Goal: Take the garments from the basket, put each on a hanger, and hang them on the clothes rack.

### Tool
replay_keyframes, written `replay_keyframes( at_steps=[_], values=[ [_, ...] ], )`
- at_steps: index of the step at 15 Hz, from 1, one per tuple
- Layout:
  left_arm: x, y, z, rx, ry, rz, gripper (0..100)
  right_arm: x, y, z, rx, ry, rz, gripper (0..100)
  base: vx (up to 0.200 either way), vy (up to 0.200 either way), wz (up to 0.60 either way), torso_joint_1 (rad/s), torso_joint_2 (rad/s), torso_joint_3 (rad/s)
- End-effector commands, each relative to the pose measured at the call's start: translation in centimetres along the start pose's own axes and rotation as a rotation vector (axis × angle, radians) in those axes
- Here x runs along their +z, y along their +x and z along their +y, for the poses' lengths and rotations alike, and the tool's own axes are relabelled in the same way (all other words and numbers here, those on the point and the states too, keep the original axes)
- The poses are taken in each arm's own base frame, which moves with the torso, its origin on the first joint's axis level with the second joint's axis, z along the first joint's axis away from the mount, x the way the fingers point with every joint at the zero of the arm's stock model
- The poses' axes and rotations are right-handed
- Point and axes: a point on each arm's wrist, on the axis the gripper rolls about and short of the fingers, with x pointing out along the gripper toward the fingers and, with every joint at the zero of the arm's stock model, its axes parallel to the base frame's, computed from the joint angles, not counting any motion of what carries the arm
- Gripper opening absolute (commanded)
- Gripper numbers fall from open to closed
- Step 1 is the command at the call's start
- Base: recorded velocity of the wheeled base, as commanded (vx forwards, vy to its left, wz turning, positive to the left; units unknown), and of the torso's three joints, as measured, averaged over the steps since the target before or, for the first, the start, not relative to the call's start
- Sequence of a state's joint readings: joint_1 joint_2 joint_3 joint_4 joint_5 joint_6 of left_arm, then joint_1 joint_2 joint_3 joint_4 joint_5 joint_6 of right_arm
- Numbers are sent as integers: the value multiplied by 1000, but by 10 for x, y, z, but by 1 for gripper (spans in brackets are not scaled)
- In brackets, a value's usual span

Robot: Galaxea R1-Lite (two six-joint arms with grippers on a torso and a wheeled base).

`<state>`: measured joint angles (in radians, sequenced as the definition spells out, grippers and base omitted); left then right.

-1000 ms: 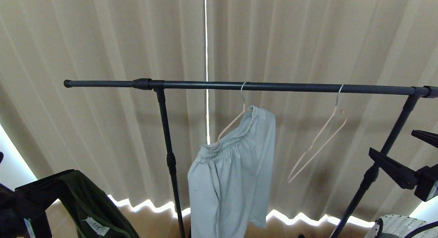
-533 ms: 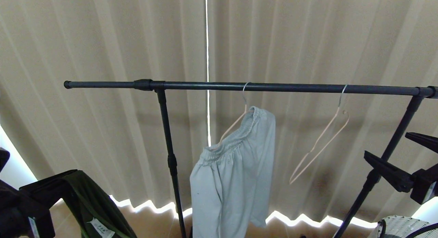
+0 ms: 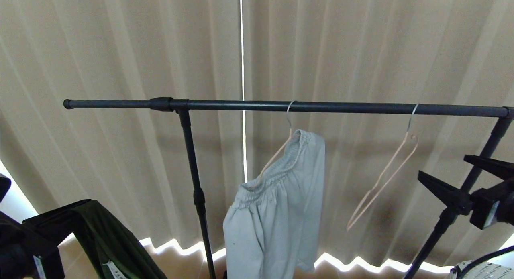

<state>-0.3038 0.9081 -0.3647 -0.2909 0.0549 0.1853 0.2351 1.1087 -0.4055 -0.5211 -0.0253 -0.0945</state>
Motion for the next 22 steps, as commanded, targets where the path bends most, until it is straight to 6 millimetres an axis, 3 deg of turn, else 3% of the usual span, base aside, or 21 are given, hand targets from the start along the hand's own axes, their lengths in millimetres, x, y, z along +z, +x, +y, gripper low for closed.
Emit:
replay_keyframes(
  at_steps=[1, 4, 10, 16, 22],
  values=[
    [1, -2, 0, 2, 0, -10, 0, 4, 26, 6, 17, 54, 51, 100, 0, 0, 0, 0, 0, 0],
    [1, -2, 1, 4, -2, -13, 0, 2, 54, 19, -9, 62, 115, 100, 0, 0, 0, 0, 0, 0],
    [1, -2, 1, 5, -3, -11, 0, -17, 76, 30, -117, 34, 251, 100, 0, 0, 0, 0, 0, 0],
    [1, -2, 0, 4, -2, -10, 0, -22, 74, 24, -216, 23, 290, 100, 0, 0, 0, 0, 0, 0],
    [1, -2, 0, 4, -2, -10, 0, -20, 56, 11, -260, 40, 312, 100, 0, 0, 0, 0, 0, 0]
  ],
)
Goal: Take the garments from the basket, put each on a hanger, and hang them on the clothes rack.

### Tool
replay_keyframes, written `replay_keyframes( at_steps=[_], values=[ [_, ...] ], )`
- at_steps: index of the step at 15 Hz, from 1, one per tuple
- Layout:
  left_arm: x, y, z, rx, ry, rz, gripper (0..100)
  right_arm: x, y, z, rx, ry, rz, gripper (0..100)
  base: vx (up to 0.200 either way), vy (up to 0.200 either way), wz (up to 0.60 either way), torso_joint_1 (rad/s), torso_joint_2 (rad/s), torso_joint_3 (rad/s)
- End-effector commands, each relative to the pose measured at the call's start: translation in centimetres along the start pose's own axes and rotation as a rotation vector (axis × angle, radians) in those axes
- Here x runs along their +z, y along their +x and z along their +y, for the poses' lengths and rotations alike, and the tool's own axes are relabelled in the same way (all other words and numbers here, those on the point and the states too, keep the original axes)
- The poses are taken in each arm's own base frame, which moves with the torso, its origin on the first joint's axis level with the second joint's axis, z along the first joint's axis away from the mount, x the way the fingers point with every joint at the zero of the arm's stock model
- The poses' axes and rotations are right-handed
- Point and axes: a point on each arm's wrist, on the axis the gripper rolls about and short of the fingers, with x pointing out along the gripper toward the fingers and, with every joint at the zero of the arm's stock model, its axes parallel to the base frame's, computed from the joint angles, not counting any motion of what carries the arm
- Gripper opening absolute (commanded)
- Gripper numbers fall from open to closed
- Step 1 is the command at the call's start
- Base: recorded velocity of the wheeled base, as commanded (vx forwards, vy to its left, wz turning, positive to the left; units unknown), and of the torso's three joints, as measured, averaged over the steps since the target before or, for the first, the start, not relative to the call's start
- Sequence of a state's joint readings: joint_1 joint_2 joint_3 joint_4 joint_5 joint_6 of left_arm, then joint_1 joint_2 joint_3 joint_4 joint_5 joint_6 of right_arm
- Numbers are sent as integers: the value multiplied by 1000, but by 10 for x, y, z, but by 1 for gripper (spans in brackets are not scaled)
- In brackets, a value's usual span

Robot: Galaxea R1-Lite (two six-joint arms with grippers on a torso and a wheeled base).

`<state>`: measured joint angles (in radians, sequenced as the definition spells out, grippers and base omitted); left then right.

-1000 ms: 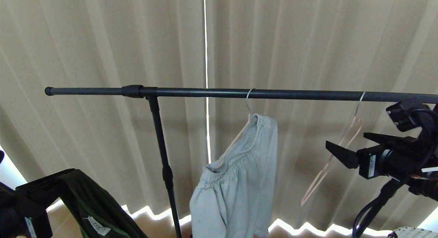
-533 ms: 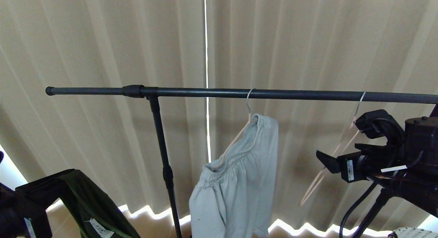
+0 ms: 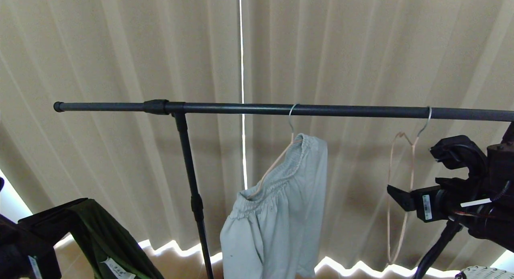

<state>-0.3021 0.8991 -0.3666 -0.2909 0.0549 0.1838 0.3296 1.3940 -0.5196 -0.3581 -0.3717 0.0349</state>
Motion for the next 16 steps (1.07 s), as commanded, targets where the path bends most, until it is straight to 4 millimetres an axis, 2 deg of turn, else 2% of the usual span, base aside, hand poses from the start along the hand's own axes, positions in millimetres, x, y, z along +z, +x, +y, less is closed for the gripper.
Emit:
replay_keyframes(
  at_steps=[1, 3, 9, 16],
  values=[
    [0, 0, 0, 0, 0, 1, 0, -1, -4, -8, -26, 19, -8, 100, 0, 0, 0, 0, 0, 0],
    [0, 0, 0, 0, 0, 1, 0, -5, -2, -13, -52, 27, 12, 100, 0, 0, 0, 0, 0, 0],
    [0, 0, 0, 0, 0, 1, 0, -15, 11, -9, -48, 88, 91, 100, 0, 0, 0, 0, 0, 0],
    [0, 0, 0, 0, 0, 1, 0, -9, 12, -6, -35, 88, 74, 100, 0, 0, 0, 0, 0, 0]
  ],
)
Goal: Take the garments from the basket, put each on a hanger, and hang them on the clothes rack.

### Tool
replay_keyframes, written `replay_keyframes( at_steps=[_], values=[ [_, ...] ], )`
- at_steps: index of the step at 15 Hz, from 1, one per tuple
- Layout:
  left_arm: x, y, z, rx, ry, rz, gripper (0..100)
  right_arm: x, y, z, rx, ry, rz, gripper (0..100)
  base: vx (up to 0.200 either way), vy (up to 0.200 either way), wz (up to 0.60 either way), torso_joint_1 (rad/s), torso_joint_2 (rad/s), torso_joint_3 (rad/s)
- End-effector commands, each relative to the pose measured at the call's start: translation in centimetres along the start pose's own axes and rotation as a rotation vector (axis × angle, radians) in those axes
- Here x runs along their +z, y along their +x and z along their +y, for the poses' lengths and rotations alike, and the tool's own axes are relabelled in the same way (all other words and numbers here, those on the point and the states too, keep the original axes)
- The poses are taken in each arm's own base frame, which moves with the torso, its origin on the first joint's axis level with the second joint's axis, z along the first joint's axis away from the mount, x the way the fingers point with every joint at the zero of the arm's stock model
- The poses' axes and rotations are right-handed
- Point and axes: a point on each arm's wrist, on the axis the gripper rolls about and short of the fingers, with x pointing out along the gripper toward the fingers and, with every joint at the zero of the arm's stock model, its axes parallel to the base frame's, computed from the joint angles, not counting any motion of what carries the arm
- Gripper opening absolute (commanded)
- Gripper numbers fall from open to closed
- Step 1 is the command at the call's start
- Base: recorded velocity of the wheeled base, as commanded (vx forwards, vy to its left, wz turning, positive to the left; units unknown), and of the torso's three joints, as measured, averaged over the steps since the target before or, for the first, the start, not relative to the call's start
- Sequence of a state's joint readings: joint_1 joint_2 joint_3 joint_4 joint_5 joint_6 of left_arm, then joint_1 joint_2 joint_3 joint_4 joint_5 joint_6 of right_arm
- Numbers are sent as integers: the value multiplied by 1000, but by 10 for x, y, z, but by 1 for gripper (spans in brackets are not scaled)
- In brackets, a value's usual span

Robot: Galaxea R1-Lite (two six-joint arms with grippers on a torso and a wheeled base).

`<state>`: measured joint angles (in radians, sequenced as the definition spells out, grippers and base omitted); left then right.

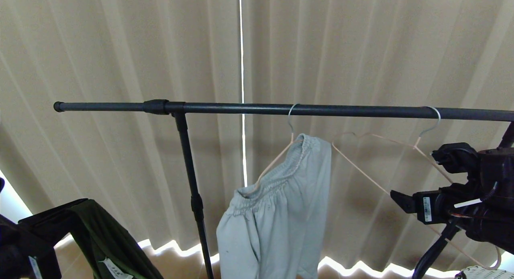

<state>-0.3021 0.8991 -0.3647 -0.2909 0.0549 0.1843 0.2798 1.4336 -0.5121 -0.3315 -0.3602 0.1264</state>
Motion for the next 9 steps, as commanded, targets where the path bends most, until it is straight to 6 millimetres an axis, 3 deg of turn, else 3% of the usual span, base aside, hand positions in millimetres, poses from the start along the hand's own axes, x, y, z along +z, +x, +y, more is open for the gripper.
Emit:
replay_keyframes(
  at_steps=[1, 9],
  values=[
    [0, 0, 0, 0, 0, 0, 0, 0, -1, 3, 14, -8, -4, 100, 0, 0, 0, 0, 0, 0],
    [0, 0, 0, 0, 1, 0, 0, 1, -2, 5, 14, -17, -9, 100, 0, 0, 0, 0, 0, 0]
  ],
)
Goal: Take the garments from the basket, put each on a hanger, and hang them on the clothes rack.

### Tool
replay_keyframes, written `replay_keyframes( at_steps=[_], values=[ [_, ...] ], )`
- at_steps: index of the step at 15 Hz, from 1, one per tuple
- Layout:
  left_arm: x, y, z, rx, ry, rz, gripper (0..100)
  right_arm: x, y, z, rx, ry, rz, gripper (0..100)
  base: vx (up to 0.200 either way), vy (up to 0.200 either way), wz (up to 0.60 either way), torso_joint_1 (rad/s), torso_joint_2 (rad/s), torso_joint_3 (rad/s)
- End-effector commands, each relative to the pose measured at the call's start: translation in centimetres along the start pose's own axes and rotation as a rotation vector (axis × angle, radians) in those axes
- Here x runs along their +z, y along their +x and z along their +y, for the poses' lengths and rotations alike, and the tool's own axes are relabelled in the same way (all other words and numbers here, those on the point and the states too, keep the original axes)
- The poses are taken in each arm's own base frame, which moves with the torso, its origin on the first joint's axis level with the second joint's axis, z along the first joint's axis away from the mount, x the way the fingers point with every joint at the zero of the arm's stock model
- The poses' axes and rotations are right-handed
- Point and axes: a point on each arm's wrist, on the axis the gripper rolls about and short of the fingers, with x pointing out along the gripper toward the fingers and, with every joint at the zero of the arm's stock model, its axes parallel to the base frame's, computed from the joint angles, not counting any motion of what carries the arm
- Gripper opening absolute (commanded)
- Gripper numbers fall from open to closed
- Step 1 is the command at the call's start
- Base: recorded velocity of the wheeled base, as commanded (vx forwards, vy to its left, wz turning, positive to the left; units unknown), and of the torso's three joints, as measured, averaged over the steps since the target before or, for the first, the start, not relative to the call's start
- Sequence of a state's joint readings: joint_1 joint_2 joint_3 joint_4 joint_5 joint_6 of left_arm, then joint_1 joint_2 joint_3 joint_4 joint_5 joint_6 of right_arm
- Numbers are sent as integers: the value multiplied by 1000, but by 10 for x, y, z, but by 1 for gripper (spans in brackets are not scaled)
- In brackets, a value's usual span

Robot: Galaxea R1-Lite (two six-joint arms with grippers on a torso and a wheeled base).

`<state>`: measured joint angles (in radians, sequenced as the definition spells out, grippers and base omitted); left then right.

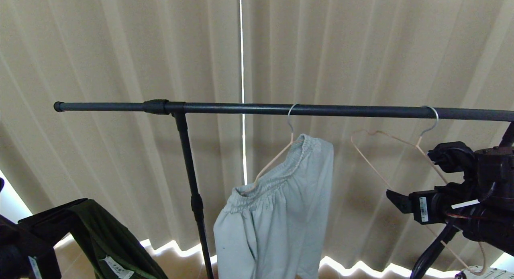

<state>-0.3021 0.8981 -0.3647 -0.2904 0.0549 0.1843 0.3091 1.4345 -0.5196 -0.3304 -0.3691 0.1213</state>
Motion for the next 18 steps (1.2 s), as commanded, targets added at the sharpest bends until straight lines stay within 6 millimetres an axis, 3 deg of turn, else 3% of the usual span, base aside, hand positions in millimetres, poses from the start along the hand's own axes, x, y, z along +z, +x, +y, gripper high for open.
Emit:
replay_keyframes(
  at_steps=[1, 5, 6, 14, 18],
  values=[
    [0, 0, 0, 0, 0, -1, 0, 0, 0, -1, -4, 1, 2, 100, 0, 0, 0, 0, 0, 0],
    [0, 0, 0, 0, 1, 1, 0, -2, 1, -6, -29, 12, 9, 100, 0, 0, 0, 0, 0, 0],
    [0, 0, 0, 0, 0, 1, 0, -2, 1, -7, -31, 12, 8, 0, 0, 0, 0, 0, 0, 0],
    [0, 0, 0, 0, 2, 2, 0, 0, -1, -8, -31, 15, -3, 0, 0, 0, 0, 0, 0, 0],
    [-3, 0, -1, -1, 3, 8, 0, 9, -14, -11, -13, 27, -75, 0, 0, 0, 0, 0, 0, 0]
  ],
)
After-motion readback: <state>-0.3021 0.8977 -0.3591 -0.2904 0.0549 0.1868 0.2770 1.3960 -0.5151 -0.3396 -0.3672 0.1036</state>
